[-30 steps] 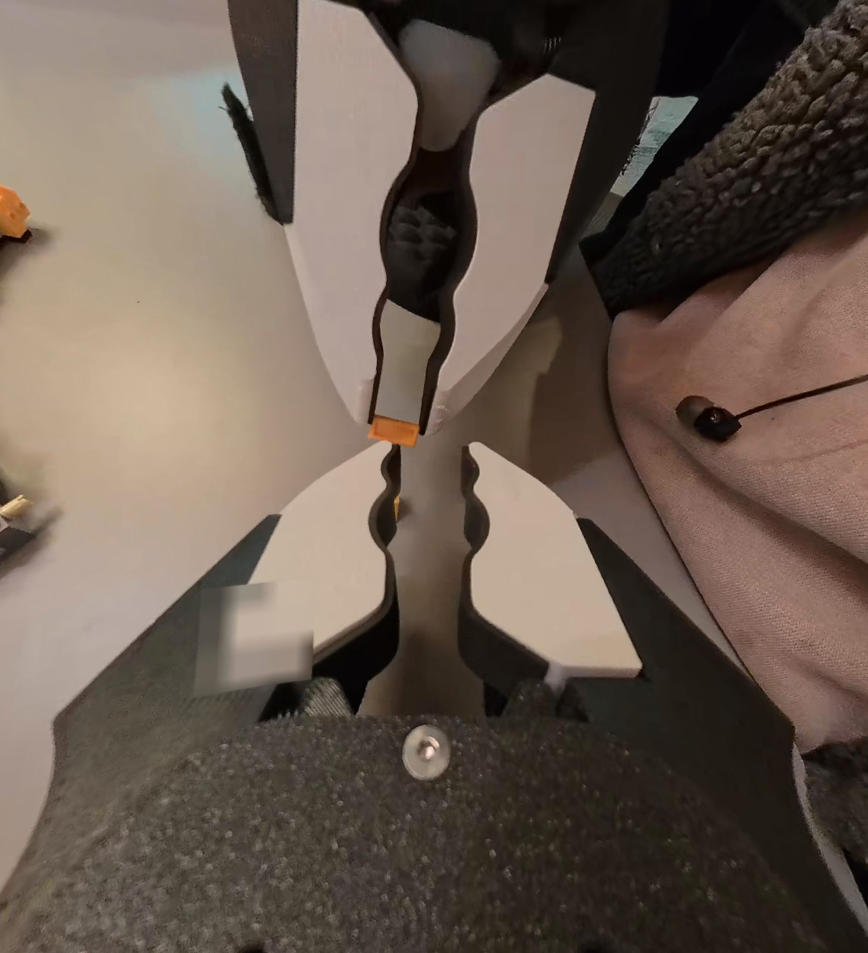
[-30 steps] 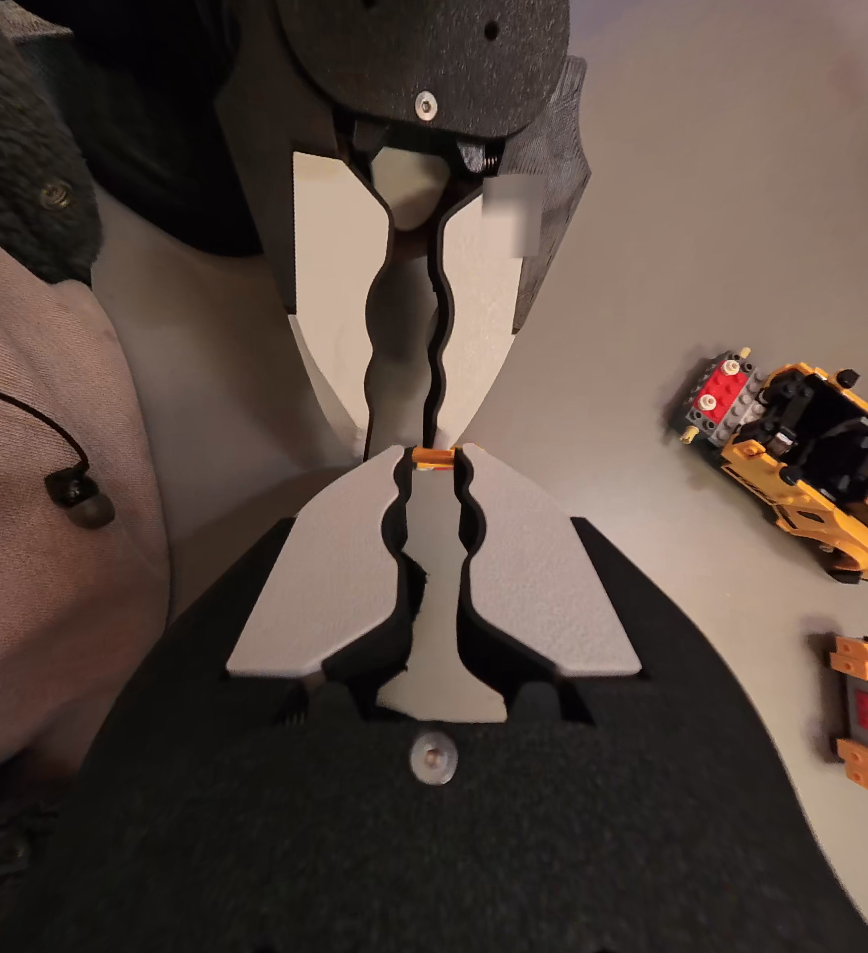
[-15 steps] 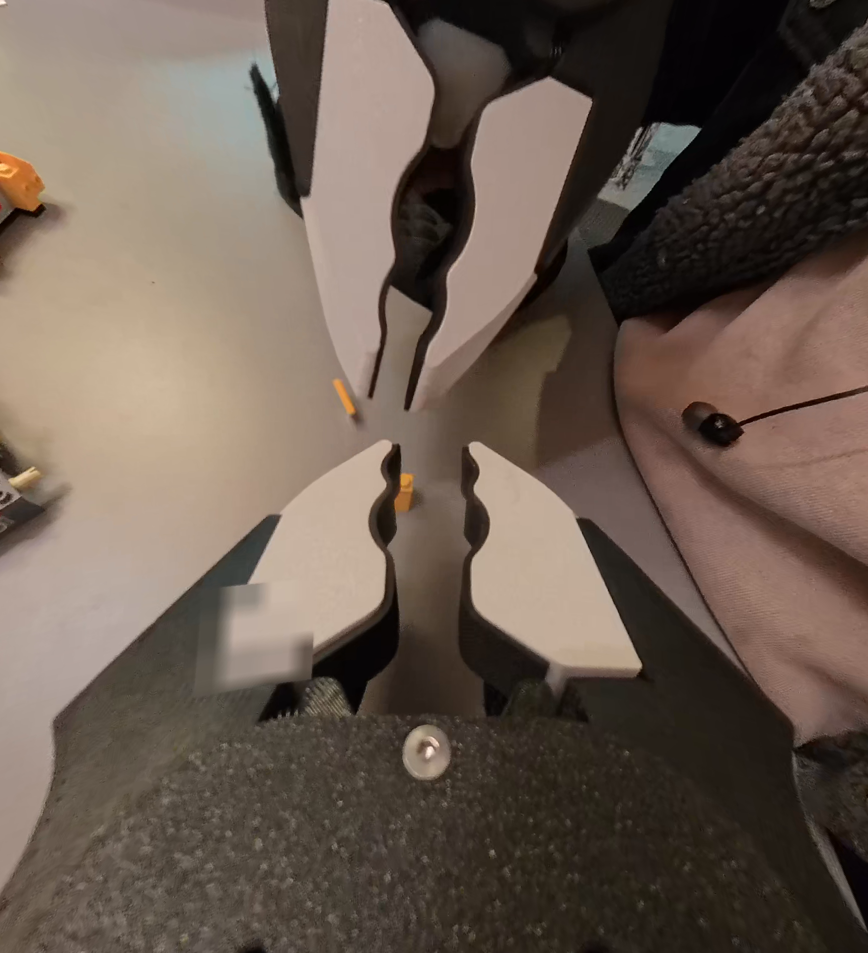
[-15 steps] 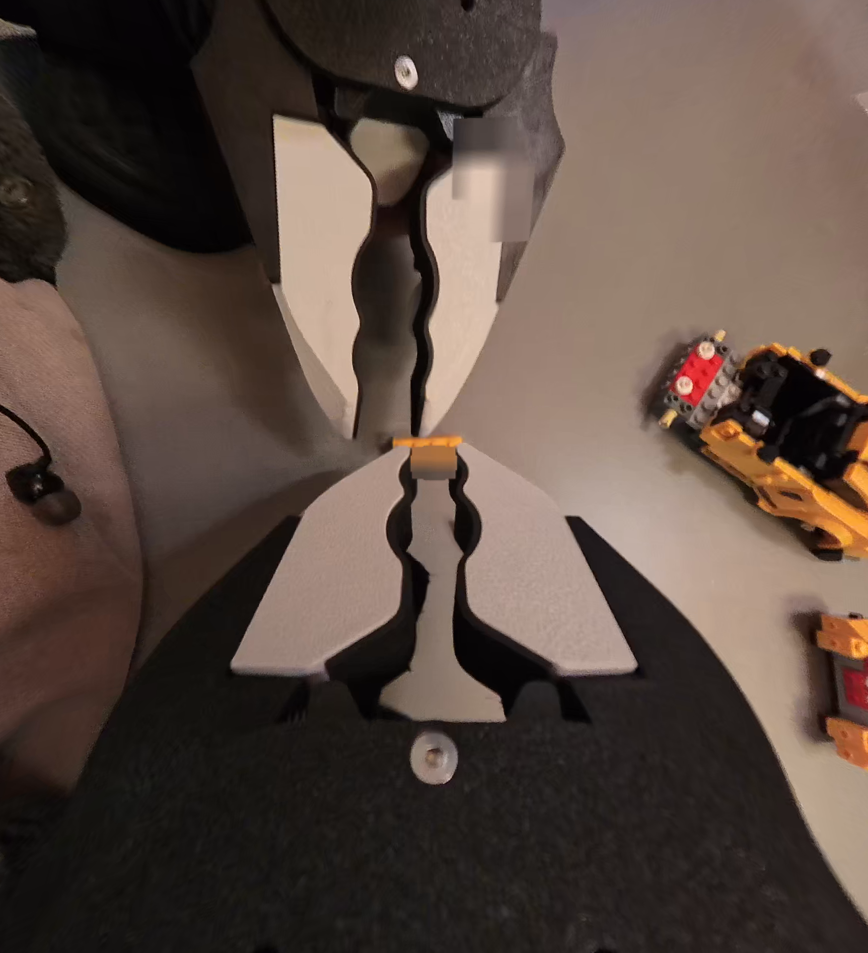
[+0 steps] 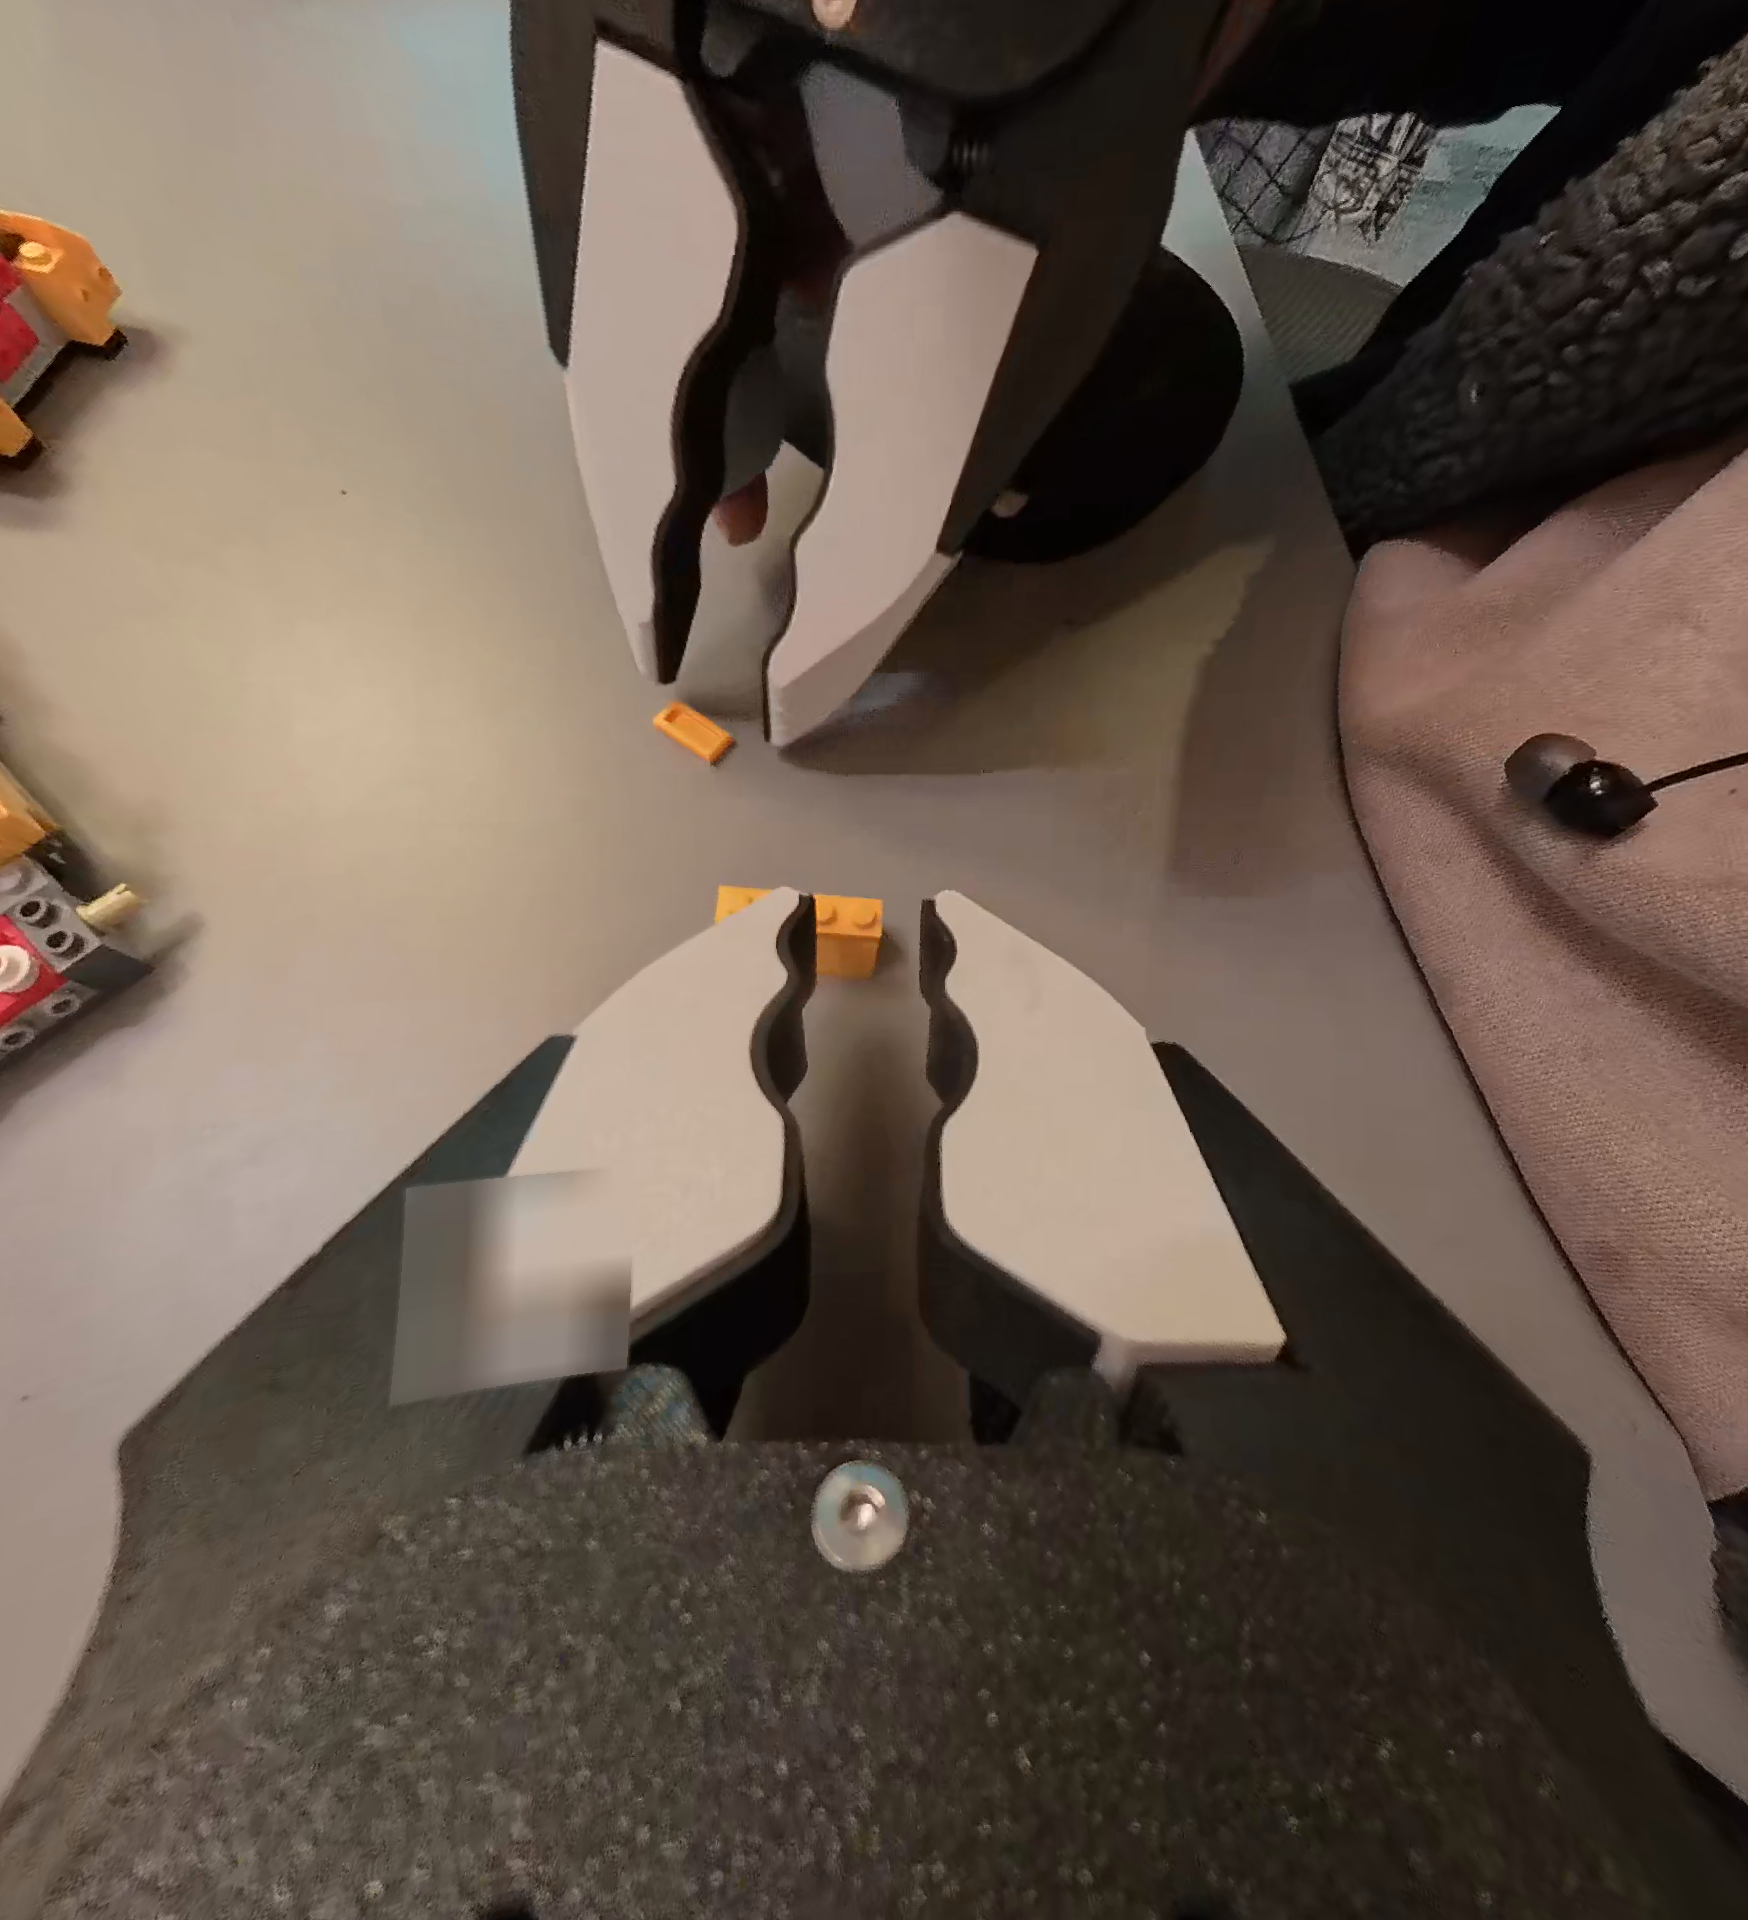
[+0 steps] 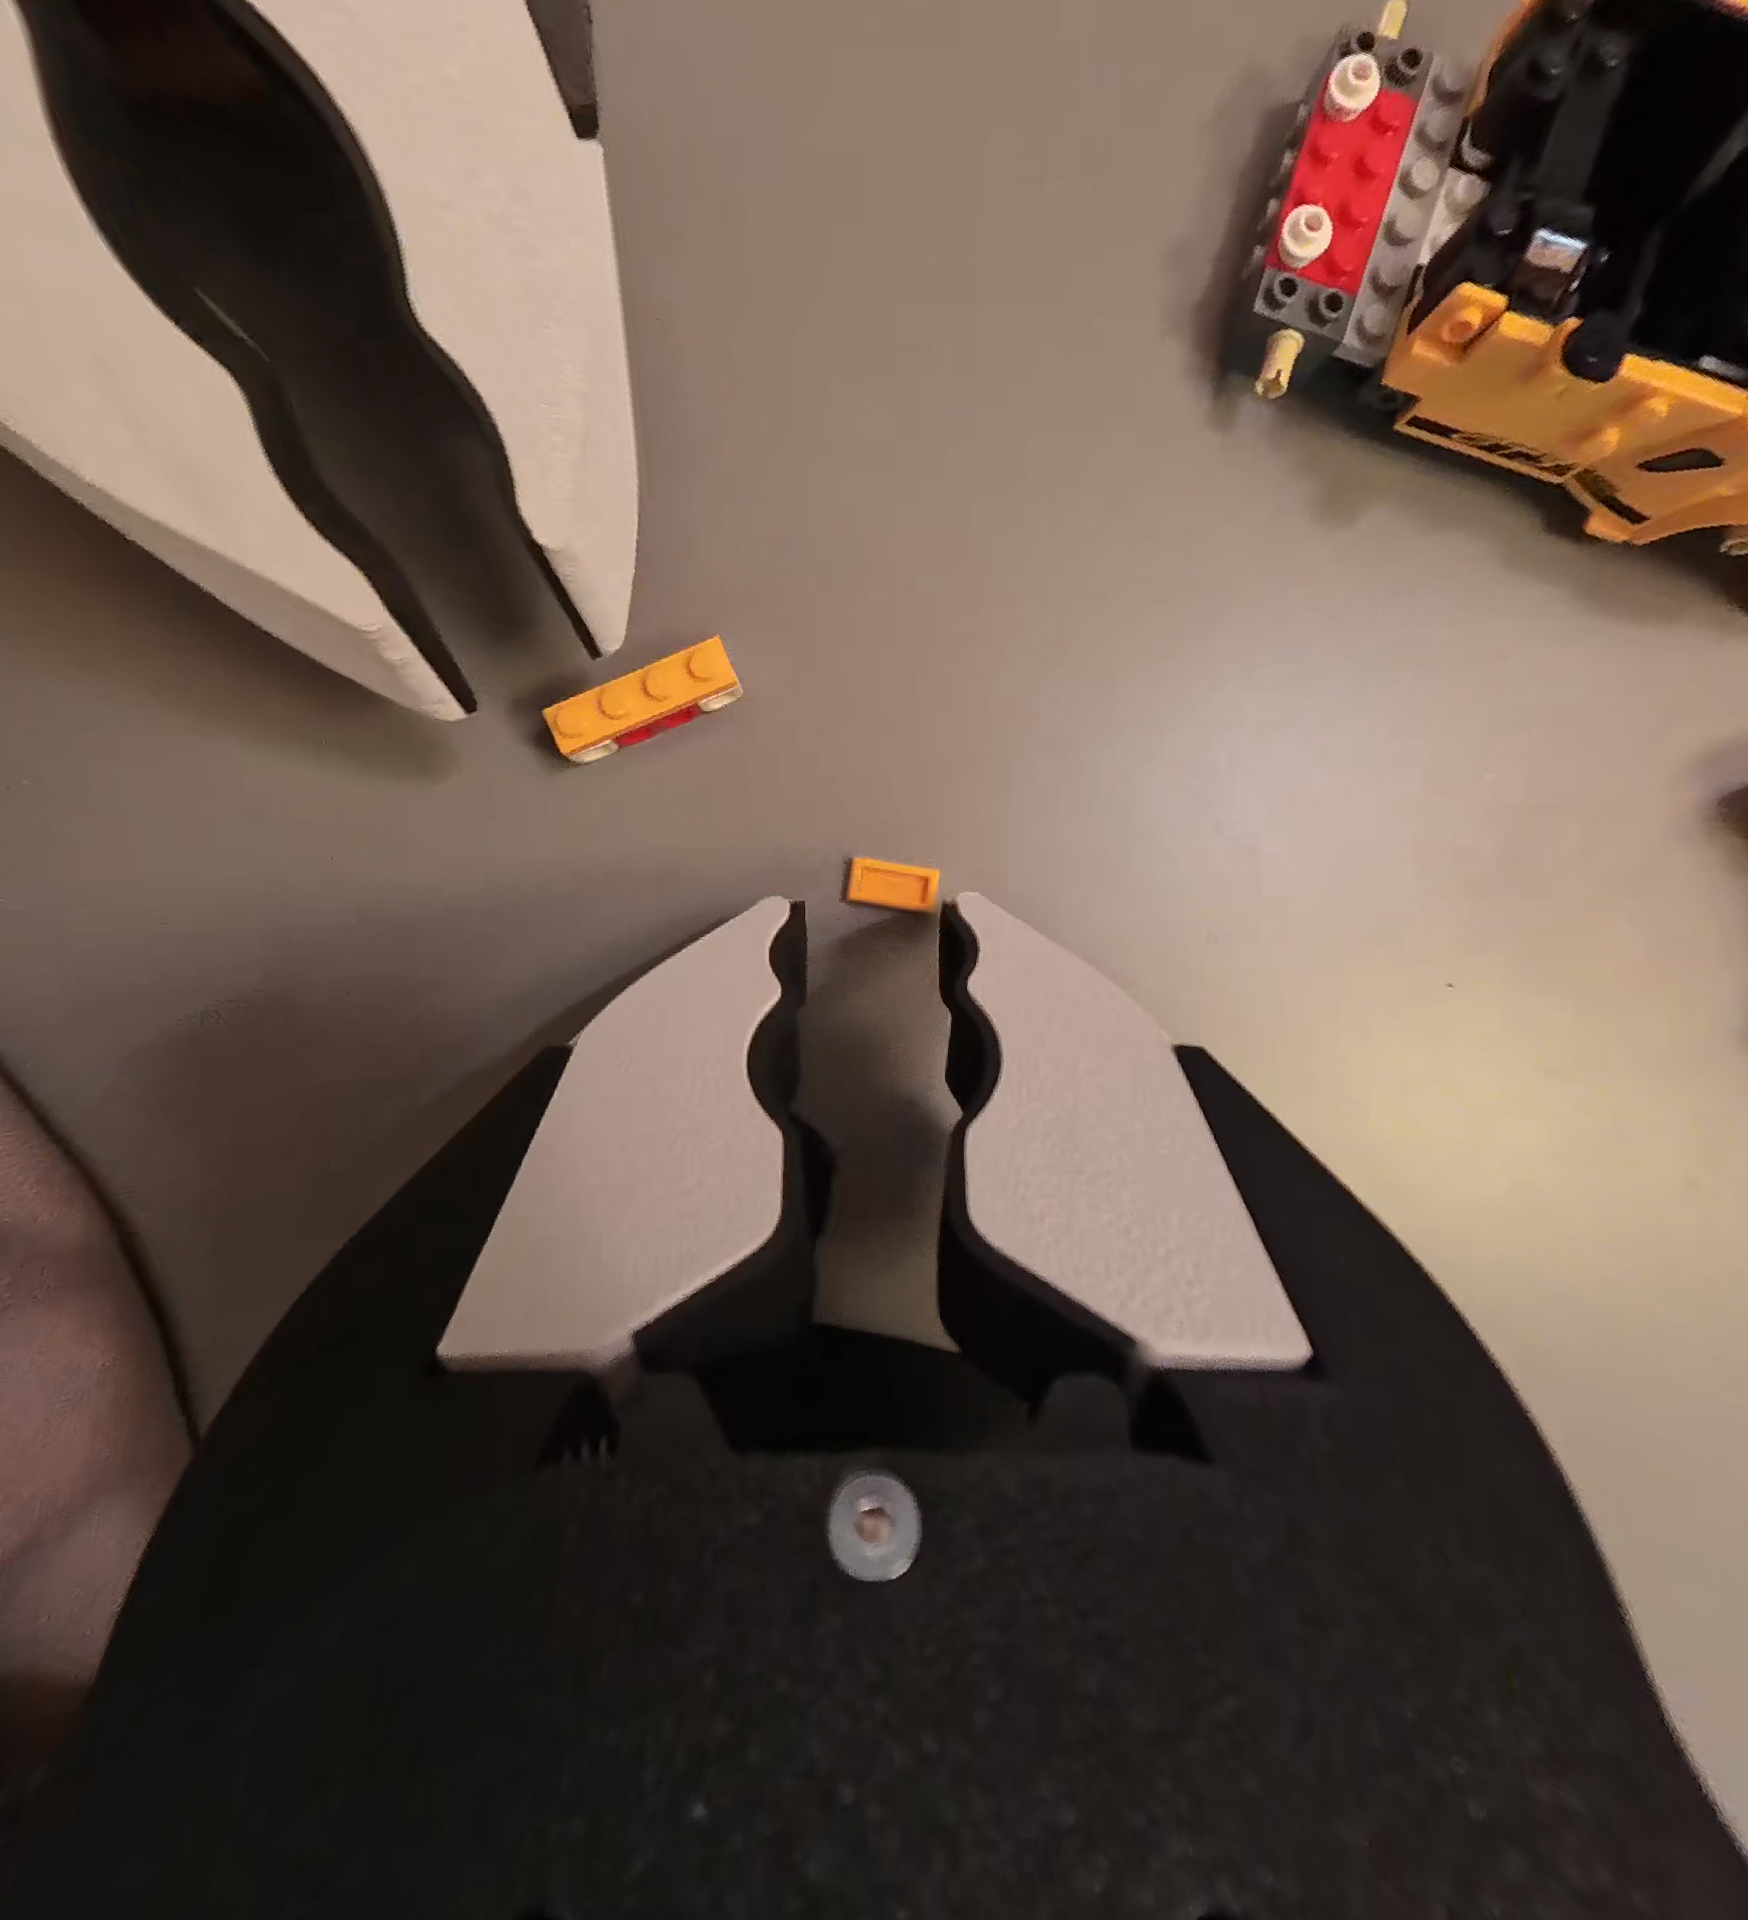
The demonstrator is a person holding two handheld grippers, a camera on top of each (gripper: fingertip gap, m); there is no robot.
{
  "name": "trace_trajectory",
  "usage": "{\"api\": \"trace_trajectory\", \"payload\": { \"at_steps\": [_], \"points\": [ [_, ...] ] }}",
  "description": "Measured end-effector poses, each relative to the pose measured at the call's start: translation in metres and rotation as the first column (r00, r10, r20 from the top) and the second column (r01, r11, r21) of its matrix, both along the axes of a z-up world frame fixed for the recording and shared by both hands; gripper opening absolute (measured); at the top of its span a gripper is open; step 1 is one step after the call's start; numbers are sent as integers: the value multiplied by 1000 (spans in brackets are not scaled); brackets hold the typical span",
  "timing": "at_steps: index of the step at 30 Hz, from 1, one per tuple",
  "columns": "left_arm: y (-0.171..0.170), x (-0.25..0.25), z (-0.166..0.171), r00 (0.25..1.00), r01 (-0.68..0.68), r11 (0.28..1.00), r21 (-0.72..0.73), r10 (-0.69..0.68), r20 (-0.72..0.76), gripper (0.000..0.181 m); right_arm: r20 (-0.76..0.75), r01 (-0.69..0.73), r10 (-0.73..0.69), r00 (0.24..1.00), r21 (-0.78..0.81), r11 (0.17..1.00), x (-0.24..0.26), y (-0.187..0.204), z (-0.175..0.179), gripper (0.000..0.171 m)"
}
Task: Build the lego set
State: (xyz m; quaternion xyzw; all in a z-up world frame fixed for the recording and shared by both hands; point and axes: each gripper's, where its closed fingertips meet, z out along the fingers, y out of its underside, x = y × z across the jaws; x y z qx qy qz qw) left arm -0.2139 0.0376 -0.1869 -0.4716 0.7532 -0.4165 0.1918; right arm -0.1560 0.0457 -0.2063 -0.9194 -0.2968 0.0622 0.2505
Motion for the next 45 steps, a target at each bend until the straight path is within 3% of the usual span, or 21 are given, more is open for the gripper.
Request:
{"api": "trace_trajectory", "payload": {
  "at_steps": [6,14,19,21,25,31,38,45],
  "points": [
    [-1,1,4,1000,1,1000,4,-1,26,18,-23,-16,16,1000,14,1000,-5,5,-3,15],
    [-15,4,11,994,42,996,75,-49,96,23,-40,-243,252,967,156,957,-43,-4,20,15],
    [-14,3,7,996,38,995,89,-45,76,23,-51,-260,275,960,204,944,-51,-2,31,14],
    [-14,4,8,996,32,996,81,-39,78,24,-69,-257,280,958,235,937,-54,-1,37,4],
    [-14,3,7,998,33,999,37,-35,57,23,-45,-266,282,958,222,938,-50,-3,32,7],
    [-4,-3,1,999,41,995,93,-44,24,20,-70,-307,319,945,147,940,-43,-24,26,10],
    [-16,-18,-7,988,156,983,93,-154,-30,16,-103,-438,451,887,124,890,-80,-71,13,15],
    [-43,-35,-9,949,315,943,105,-309,-63,18,-84,-484,490,868,75,872,-83,-65,-1,19]
  ]
}}
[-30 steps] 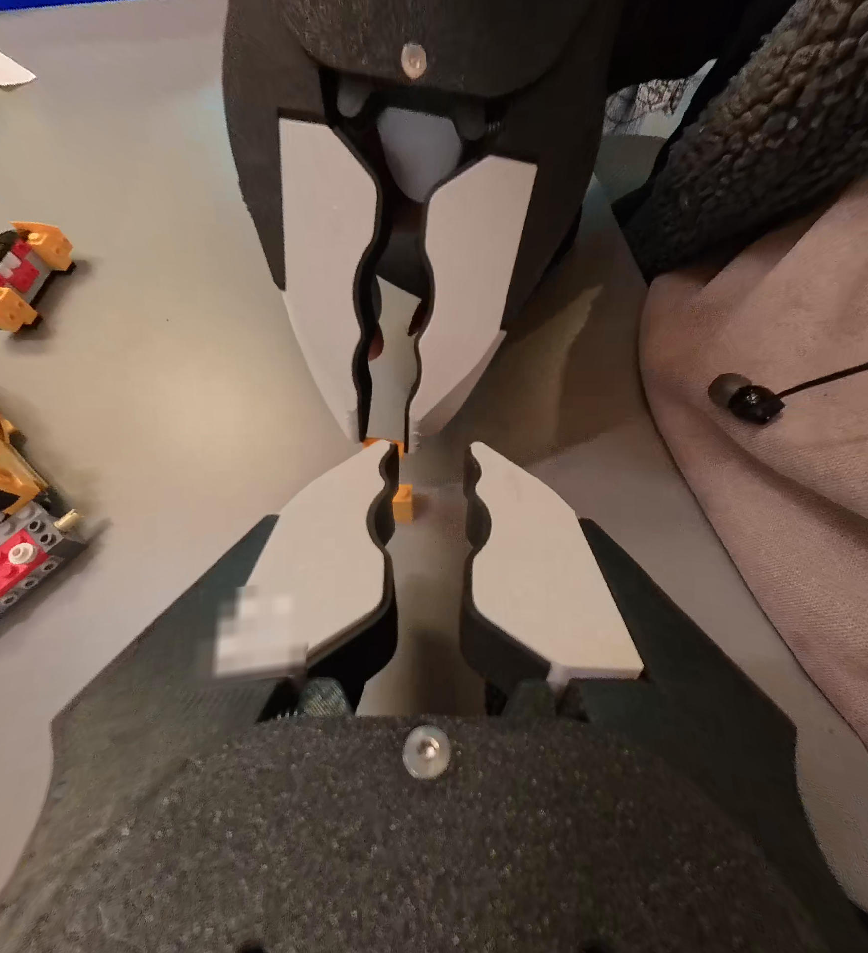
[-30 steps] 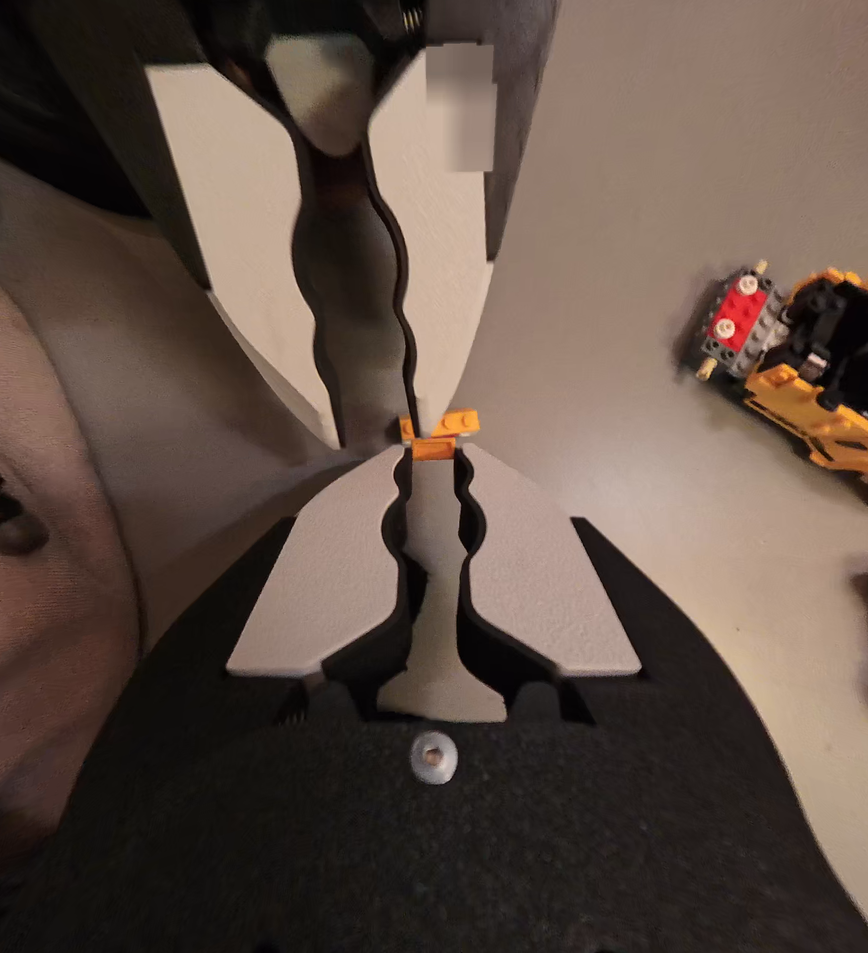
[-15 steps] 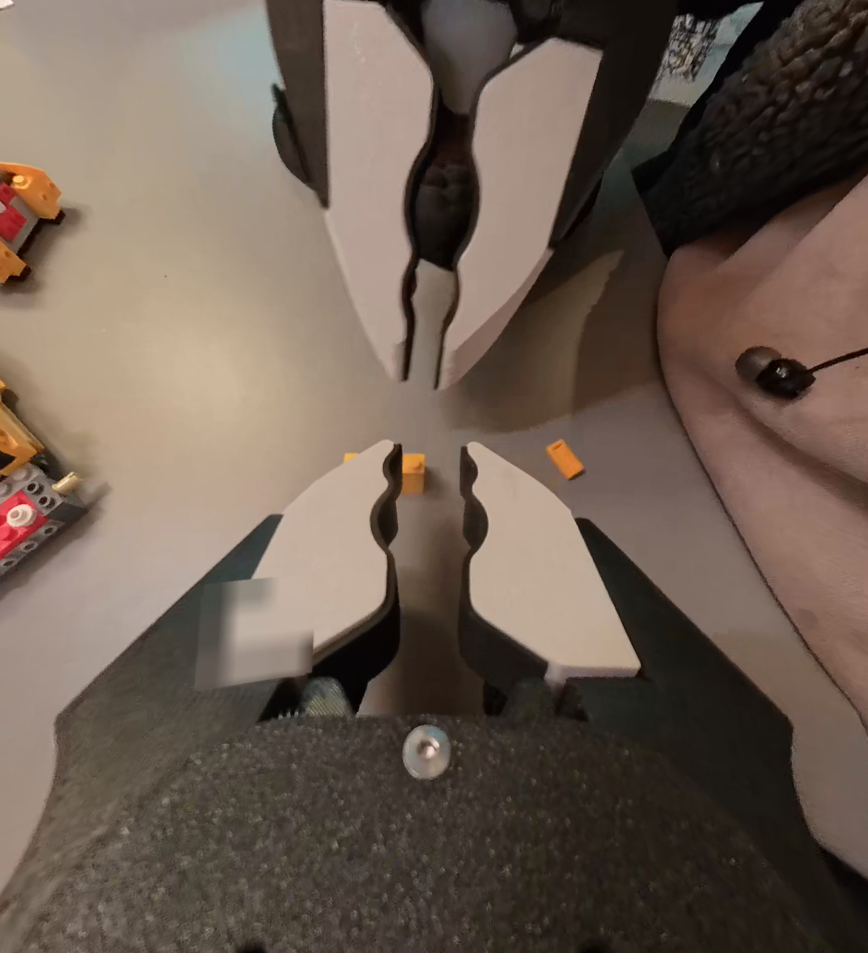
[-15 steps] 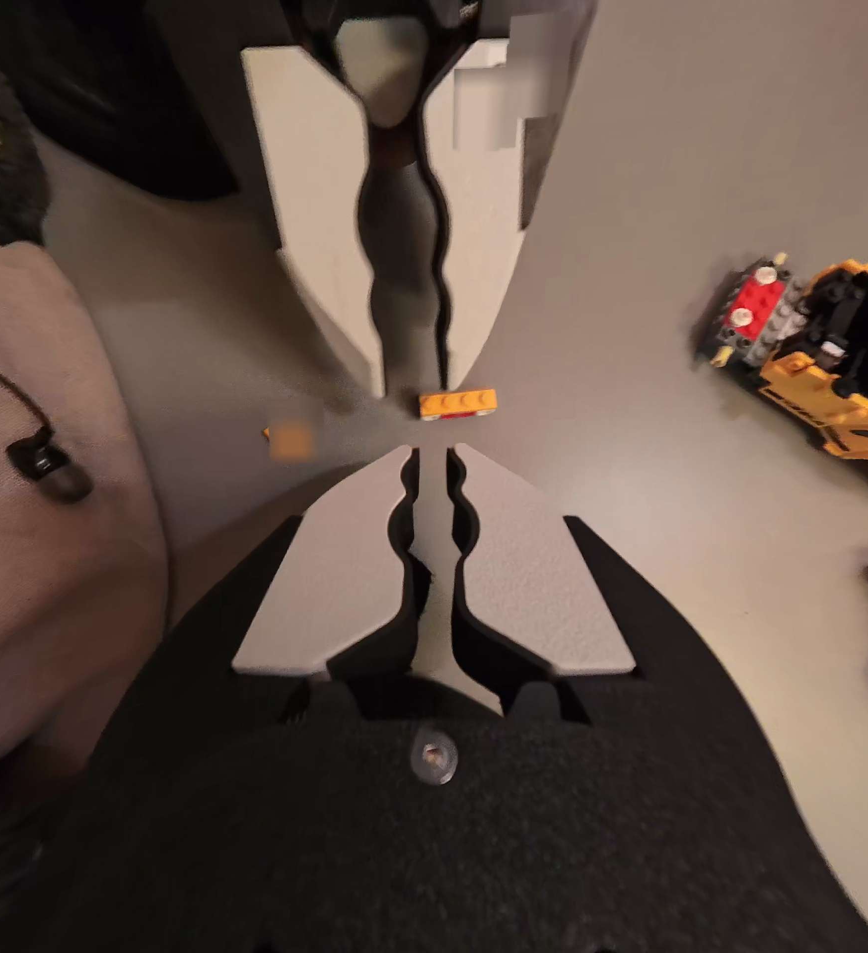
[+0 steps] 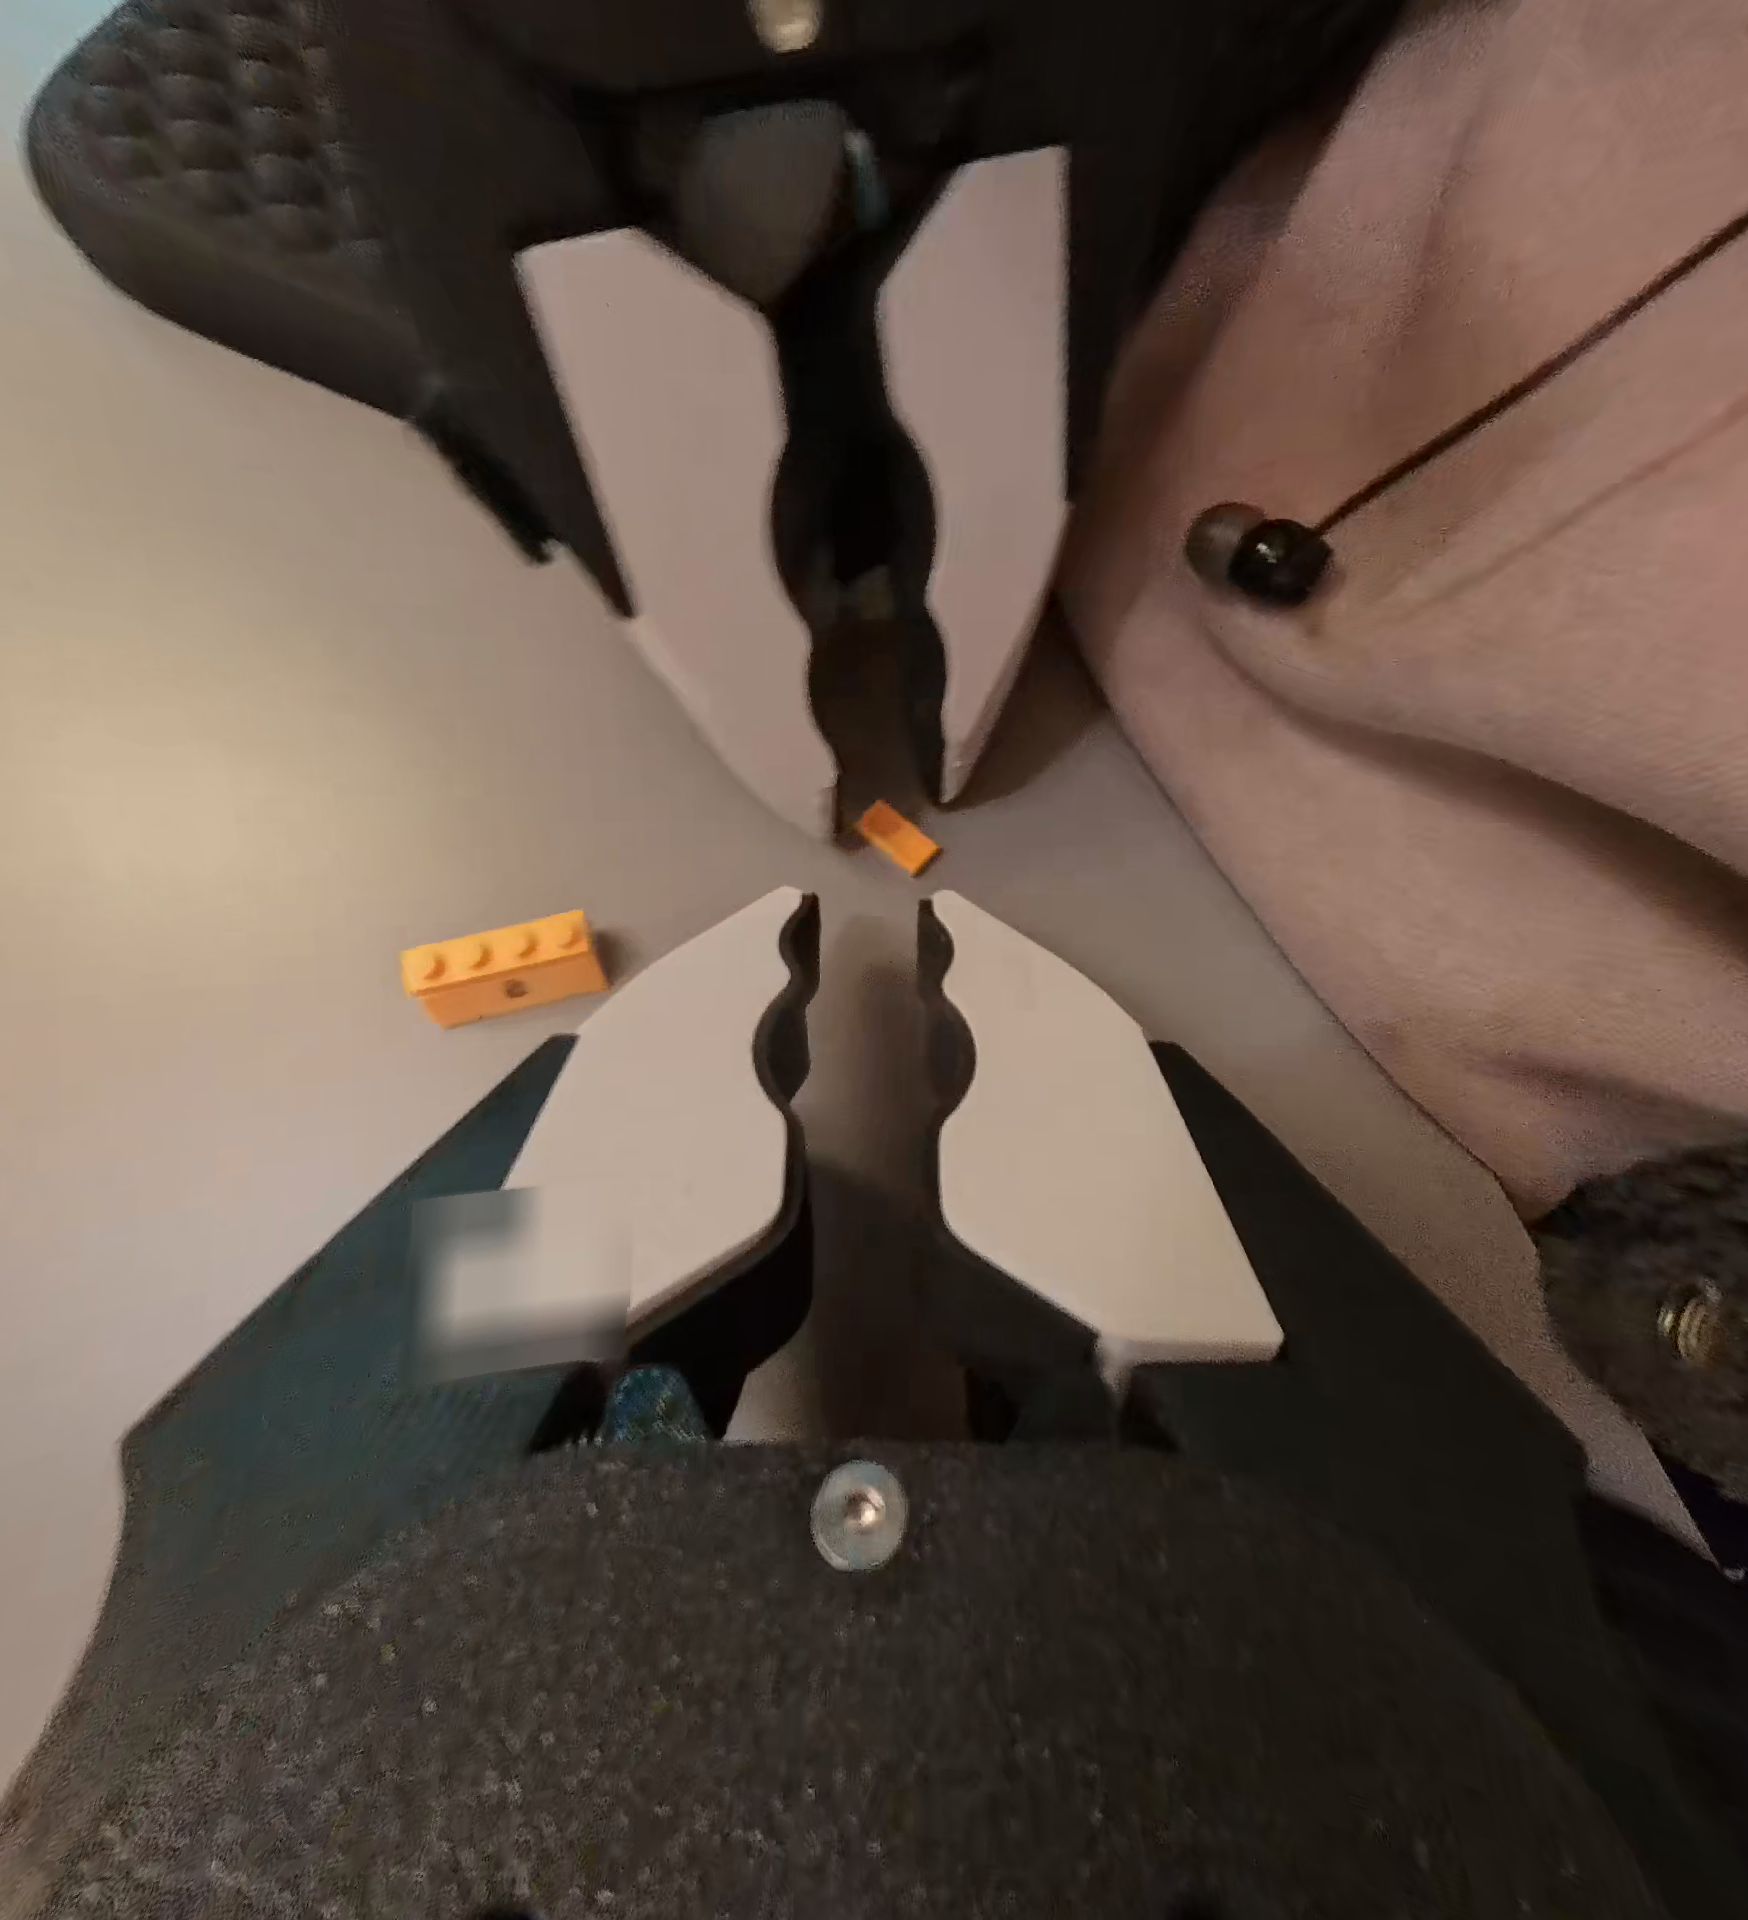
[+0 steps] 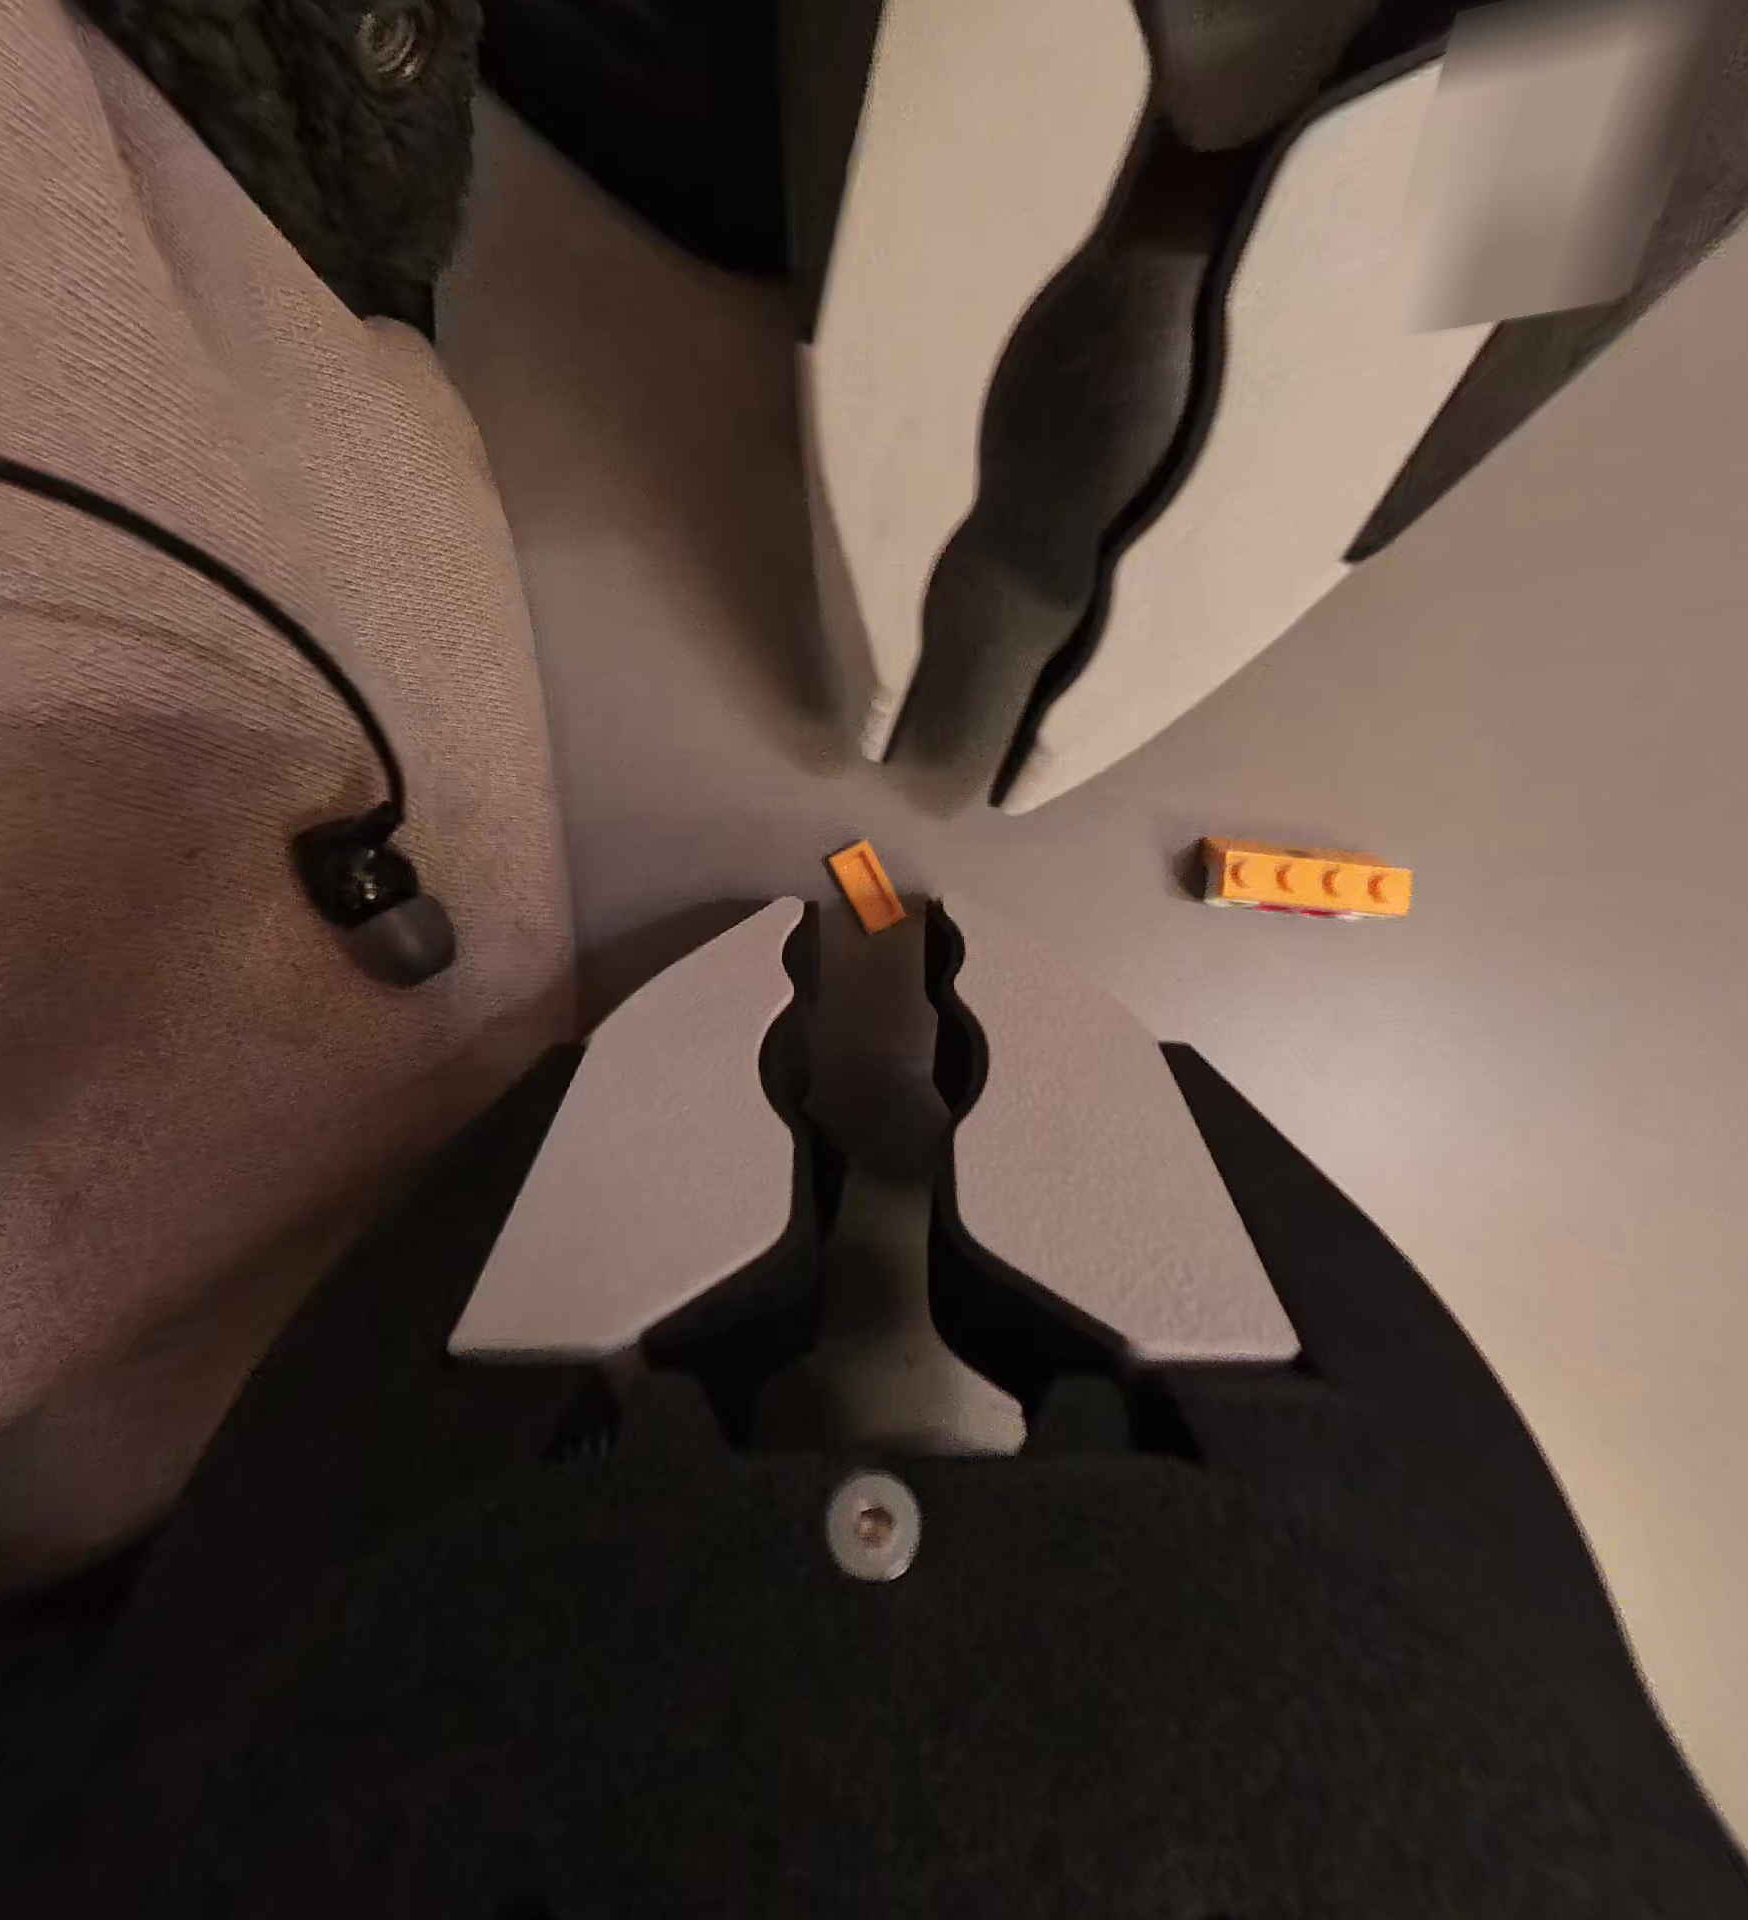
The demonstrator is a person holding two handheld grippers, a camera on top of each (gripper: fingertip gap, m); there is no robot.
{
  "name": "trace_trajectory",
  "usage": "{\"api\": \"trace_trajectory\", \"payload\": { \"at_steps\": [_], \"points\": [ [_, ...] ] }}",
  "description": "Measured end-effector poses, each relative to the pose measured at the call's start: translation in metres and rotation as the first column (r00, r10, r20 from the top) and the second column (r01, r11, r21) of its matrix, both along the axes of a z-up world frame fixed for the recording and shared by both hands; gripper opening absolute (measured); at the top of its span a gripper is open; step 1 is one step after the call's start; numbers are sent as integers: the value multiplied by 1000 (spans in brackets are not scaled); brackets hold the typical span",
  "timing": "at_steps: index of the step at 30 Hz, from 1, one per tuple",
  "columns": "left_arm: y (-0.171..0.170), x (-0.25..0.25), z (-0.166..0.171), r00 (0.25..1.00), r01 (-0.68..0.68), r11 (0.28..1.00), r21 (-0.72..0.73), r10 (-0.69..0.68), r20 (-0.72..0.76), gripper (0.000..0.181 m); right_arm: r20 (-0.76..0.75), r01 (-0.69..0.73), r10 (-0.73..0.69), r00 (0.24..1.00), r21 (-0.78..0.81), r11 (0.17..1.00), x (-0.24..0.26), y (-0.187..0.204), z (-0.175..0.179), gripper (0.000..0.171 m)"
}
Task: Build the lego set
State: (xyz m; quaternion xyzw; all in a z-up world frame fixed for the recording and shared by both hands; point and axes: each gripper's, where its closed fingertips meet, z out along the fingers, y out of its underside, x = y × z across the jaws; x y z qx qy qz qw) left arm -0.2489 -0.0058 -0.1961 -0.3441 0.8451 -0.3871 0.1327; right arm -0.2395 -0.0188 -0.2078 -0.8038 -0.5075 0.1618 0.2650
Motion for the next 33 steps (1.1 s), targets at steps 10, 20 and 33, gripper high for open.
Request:
{"api": "trace_trajectory", "payload": {
  "at_steps": [10,20,33],
  "points": [
    [-6,2,9,993,17,998,66,-25,118,18,-124,7,-33,992,-197,980,1,8,6,8],
    [1,20,39,919,-83,974,211,-7,395,12,-470,21,-311,826,-526,851,9,14,56,7],
    [29,32,67,928,-336,788,-516,371,-39,3,-430,241,-207,879,26,970,29,46,75,17]
  ]
}}
